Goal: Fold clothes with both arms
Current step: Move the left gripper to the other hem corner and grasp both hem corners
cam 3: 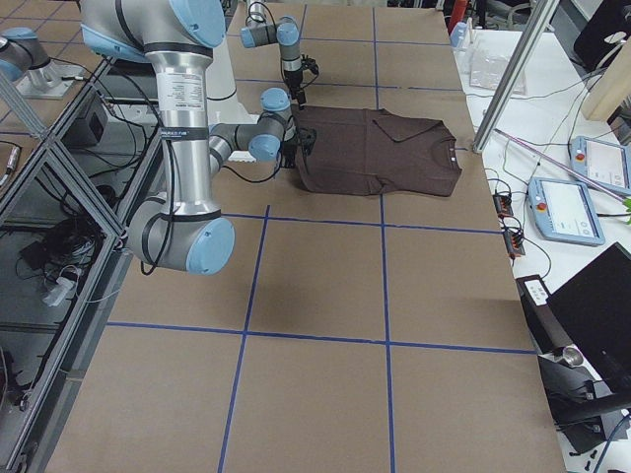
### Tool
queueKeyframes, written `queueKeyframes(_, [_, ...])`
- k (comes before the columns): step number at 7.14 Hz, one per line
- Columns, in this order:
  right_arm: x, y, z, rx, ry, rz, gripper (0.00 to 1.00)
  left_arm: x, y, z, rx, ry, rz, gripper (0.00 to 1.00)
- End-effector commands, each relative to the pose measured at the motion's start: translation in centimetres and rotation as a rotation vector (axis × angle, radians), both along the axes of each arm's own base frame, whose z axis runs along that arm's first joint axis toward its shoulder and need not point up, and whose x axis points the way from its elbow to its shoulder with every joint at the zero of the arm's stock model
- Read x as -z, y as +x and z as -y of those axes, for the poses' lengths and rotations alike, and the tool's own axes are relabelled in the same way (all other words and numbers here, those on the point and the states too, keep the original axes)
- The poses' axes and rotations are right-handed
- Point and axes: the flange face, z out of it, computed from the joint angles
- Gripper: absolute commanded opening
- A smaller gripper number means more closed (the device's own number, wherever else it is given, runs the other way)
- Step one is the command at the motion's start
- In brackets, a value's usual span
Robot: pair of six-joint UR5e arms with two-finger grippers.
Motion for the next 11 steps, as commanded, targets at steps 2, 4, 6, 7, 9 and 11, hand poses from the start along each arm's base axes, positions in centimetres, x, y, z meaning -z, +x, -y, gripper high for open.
queueKeyframes(2, [0.1,0.3,0.4,-0.005,-0.001,0.003,0.0,-1.5,-0.4,-0.2,0.0,-0.007,0.033,0.91])
queueKeyframes(4, [0.1,0.3,0.4,-0.005,-0.001,0.002,0.0,-1.5,-0.1,-0.8,-0.012,-0.007,0.033,0.91])
queueKeyframes(6, [0.1,0.4,0.5,-0.006,-0.002,0.004,0.0,-1.4,0.2,-1.3,-0.022,-0.008,0.031,0.9])
queueKeyframes(7, [0.1,0.4,0.4,-0.004,-0.002,0.004,0.0,-1.4,0.2,-1.5,-0.025,-0.008,0.032,0.9])
queueKeyframes(9, [0.1,0.4,0.5,-0.007,-0.003,0.006,0.0,-1.5,0.3,-1.7,-0.02,-0.018,0.032,0.68])
queueKeyframes(11, [0.1,0.5,0.6,-0.007,-0.002,0.005,0.0,-1.4,0.4,-1.7,-0.02,-0.018,0.03,0.2])
